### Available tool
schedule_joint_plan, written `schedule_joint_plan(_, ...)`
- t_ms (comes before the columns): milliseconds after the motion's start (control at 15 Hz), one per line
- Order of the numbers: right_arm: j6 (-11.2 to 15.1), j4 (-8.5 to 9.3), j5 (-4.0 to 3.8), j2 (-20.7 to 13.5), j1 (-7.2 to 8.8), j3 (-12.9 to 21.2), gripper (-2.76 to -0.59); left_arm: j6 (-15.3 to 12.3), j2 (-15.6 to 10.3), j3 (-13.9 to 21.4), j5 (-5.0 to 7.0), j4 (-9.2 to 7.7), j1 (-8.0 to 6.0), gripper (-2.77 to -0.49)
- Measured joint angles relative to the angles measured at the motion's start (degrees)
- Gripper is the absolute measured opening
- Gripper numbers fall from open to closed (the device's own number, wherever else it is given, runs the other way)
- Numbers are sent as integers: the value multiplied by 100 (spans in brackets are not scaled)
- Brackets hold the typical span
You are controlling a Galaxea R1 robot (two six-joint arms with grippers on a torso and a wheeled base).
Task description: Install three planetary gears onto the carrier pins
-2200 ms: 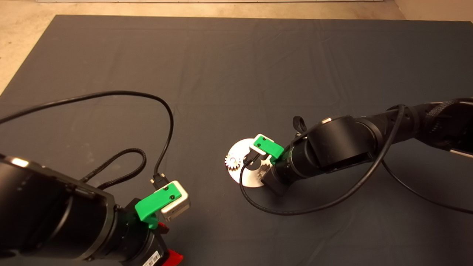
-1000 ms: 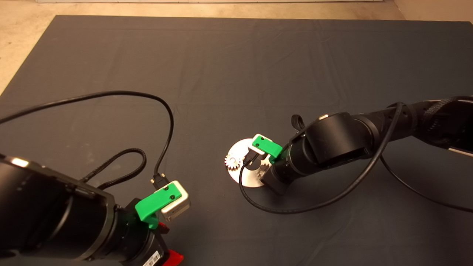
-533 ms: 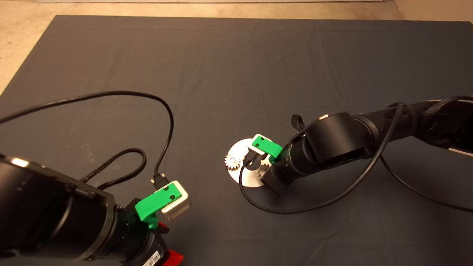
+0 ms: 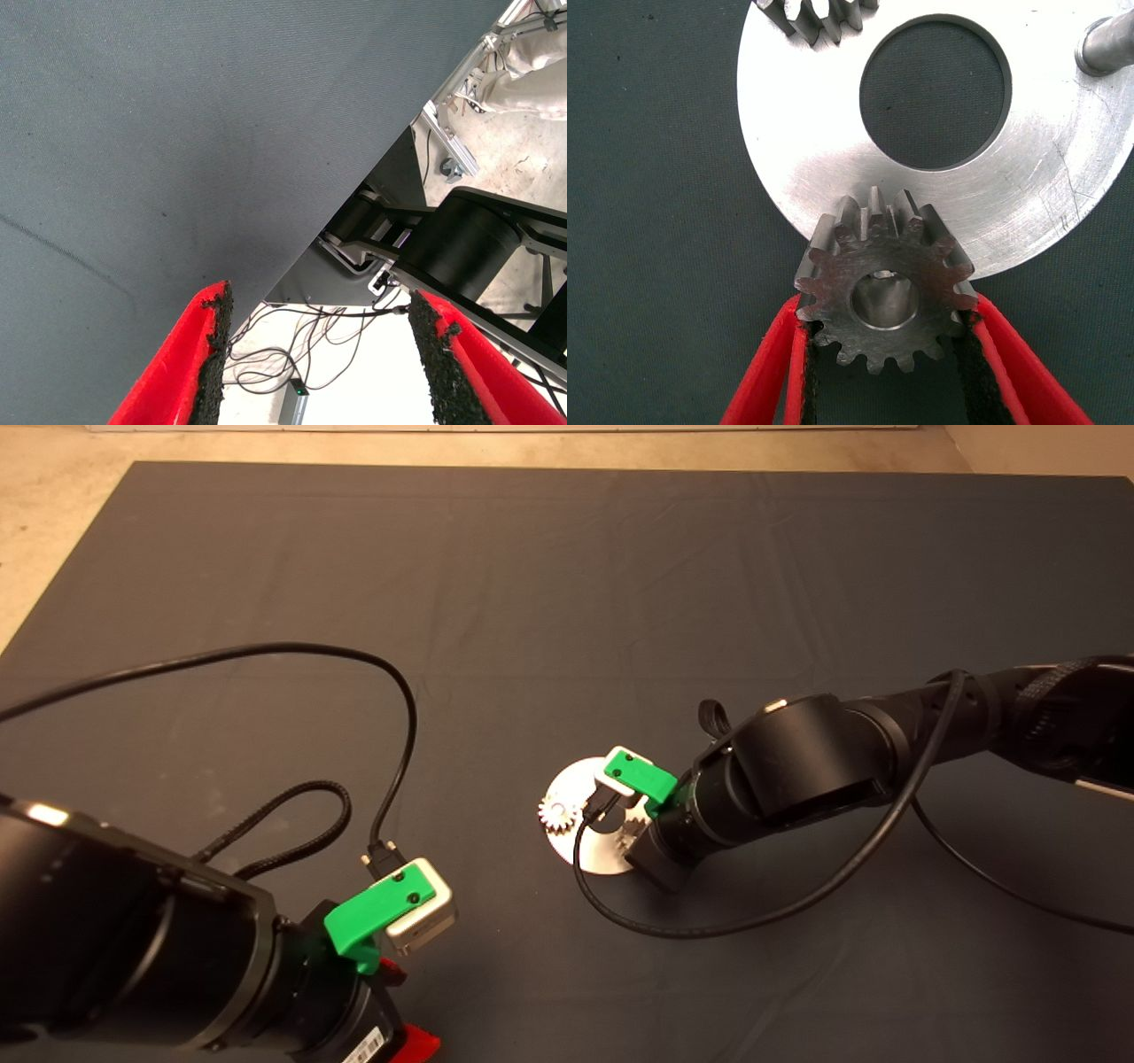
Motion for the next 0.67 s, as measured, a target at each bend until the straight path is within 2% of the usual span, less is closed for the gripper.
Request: schedule_joint_plan(667,-16,18,9,2,10,-3,-247,-1,-2,2,0,2,0,-193)
